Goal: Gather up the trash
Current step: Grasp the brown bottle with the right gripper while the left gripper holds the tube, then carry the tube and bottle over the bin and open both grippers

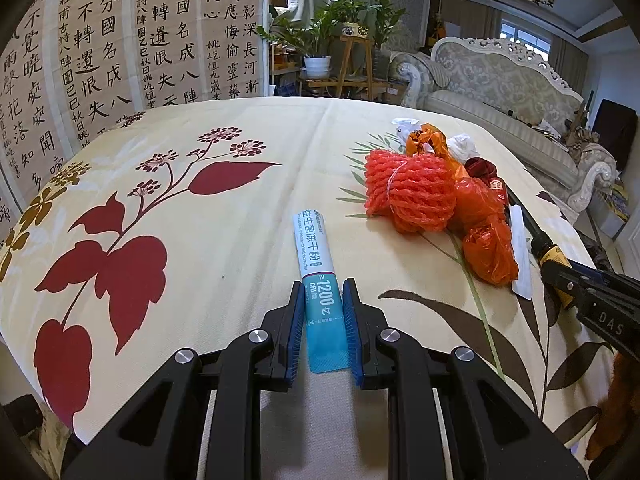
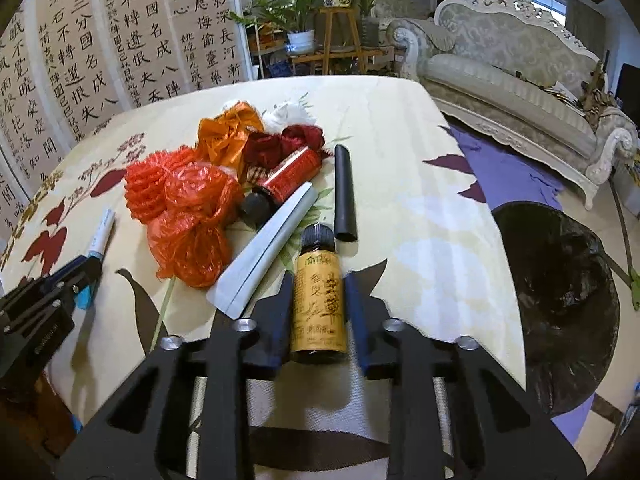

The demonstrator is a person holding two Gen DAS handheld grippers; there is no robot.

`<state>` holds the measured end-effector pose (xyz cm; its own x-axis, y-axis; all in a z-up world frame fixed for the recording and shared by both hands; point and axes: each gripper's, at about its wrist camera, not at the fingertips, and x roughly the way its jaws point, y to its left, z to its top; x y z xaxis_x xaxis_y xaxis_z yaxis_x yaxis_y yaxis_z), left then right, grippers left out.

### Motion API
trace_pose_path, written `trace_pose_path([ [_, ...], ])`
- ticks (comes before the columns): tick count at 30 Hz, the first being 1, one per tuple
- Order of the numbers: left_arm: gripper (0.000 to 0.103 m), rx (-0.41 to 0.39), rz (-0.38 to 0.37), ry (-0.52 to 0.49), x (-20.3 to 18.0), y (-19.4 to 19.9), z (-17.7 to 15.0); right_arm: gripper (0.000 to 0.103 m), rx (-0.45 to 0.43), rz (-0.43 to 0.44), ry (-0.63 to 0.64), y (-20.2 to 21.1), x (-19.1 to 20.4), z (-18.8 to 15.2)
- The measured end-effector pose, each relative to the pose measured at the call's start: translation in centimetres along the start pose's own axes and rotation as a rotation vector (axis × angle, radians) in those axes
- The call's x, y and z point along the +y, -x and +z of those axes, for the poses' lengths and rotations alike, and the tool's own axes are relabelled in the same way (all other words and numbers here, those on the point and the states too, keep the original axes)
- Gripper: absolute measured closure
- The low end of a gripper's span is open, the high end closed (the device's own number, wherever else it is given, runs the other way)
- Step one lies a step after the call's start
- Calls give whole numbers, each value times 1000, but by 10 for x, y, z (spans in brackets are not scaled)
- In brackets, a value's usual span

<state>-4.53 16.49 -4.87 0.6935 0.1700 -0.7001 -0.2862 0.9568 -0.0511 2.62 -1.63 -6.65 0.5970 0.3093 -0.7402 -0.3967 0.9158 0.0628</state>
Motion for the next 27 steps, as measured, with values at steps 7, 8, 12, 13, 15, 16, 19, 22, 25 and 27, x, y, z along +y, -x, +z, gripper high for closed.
trace_pose_path([
  [7, 82, -12, 9, -15, -1, -1, 1, 80, -7, -2, 7, 0, 0, -2],
  [8, 82, -14, 11, -17, -2, -1, 1, 80, -8, -2, 7, 0, 0, -2],
  [12, 83, -11, 2, -14, -2, 1, 0, 80, -21, 7, -3, 4, -1, -3],
  [13, 83, -8, -2, -10, -2, 1, 0, 80, -28, 11, -4, 6, -1, -4],
  [15, 83, 2, -20, 7, 0, 2, 0, 80, -43, 9, -6, 11, -2, -4],
  [16, 83, 6, -27, 12, 0, 4, 0, 80, -49, 9, -8, 14, -4, -4],
  [19, 83, -2, -40, 9, -5, 12, 1, 80, -61, 8, -18, 20, -9, -3],
  [22, 83, -28, -67, -11, -15, 26, 6, 80, -81, -9, -38, 29, -20, -1],
  [25, 83, -58, -114, -42, -31, 39, 12, 80, -102, -36, -63, 38, -35, -1],
  [27, 83, -67, -148, -63, -42, 42, 15, 80, -115, -60, -83, 44, -48, -2],
])
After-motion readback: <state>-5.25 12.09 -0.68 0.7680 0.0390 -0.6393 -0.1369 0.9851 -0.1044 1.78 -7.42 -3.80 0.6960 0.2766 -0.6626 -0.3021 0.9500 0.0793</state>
